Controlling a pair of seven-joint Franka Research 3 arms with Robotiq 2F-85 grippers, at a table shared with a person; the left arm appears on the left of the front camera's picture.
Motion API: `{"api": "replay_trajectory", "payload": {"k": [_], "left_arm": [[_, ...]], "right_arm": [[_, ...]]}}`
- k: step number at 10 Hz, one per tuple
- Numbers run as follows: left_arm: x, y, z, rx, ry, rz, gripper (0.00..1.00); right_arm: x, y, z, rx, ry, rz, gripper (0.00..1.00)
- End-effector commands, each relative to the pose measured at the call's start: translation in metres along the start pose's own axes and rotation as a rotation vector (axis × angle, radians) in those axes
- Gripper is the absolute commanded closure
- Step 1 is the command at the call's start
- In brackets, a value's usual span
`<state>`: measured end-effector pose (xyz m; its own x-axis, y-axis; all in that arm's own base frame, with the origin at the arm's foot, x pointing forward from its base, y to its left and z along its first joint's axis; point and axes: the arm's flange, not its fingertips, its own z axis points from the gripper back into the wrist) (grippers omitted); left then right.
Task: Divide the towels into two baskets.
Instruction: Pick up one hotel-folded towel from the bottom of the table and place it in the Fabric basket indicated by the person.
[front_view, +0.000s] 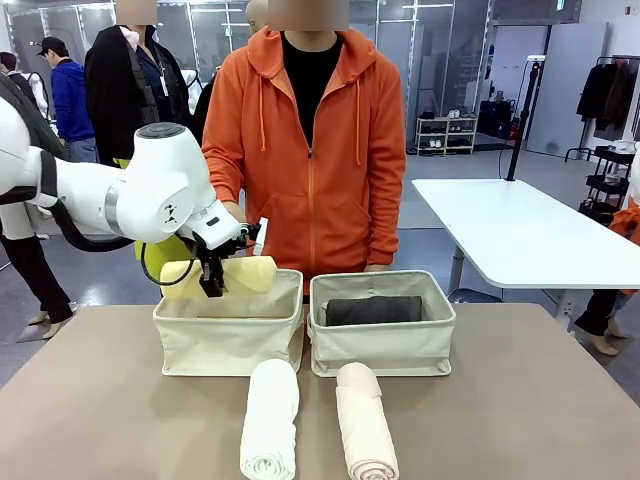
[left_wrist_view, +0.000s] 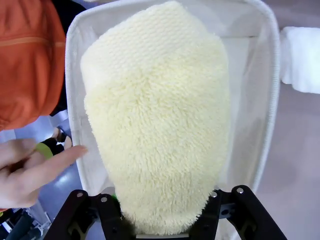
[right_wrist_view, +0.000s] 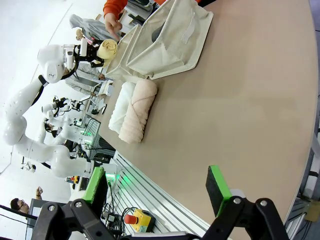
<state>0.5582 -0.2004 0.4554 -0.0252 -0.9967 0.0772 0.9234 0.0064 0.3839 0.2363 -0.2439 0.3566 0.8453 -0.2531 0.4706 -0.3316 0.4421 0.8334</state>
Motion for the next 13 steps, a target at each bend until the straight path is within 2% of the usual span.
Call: {"api": "replay_trajectory", "payload": {"k": [1,5,9,10,13], "left_arm": [[0.002,0.022,-0.004,-0.025,0.02,-0.027,0.55],[0.003,0.027,-0.014,-0.044,0.031,-0.023,0.02],[0.004,0.009,0.004,-0.065,0.014,0.006,0.0],[0.01,0.021,-0.014,-0.036,0.012,-0.016,0.0],[0.01,0.021,-0.014,-0.036,0.012,-0.016,0.0]], "right_arm": [[0.0,0.003,0.002,0.002,0.005,0.005,0.0],[0.0,0.003,0.002,0.002,0.005,0.005,0.0],[0.0,0.003,0.002,0.002,0.005,0.005,0.0],[0.0,0.003,0.002,0.002,0.005,0.005,0.0],[0.0,0.003,0.002,0.002,0.005,0.005,0.0]]}}
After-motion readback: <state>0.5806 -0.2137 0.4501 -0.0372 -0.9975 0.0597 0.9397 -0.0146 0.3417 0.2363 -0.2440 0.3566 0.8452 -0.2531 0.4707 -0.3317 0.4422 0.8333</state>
